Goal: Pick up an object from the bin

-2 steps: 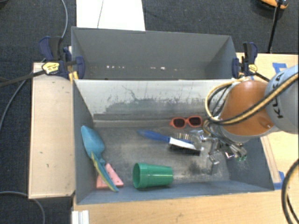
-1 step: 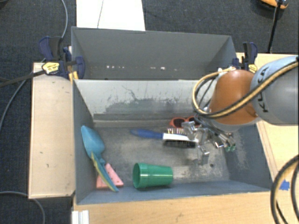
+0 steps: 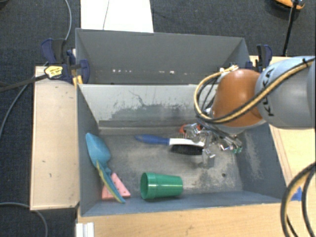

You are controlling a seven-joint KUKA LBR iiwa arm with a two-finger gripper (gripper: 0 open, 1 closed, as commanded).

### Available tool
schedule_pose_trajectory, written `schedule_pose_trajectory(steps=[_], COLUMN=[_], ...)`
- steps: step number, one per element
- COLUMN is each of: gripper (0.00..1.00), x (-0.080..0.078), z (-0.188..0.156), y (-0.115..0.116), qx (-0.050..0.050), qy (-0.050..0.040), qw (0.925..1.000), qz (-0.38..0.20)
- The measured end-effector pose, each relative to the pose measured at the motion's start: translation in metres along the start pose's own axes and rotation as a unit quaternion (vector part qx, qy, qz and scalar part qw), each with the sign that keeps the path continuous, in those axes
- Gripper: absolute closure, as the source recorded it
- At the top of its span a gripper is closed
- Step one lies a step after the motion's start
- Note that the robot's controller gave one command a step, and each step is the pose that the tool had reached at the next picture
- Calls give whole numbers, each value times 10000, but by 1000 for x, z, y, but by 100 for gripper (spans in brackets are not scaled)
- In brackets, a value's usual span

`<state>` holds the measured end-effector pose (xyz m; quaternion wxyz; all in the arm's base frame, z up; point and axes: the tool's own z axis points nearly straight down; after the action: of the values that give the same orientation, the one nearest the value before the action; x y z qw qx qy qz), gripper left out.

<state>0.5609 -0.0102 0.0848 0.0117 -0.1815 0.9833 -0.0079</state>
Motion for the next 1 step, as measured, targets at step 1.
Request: schedule_pose_trajectory(steps=[1], gripper=[100], x=[-26], z=[-2], y=[40], qx=[-38], qy=[50], qw=[9973], qz=[729])
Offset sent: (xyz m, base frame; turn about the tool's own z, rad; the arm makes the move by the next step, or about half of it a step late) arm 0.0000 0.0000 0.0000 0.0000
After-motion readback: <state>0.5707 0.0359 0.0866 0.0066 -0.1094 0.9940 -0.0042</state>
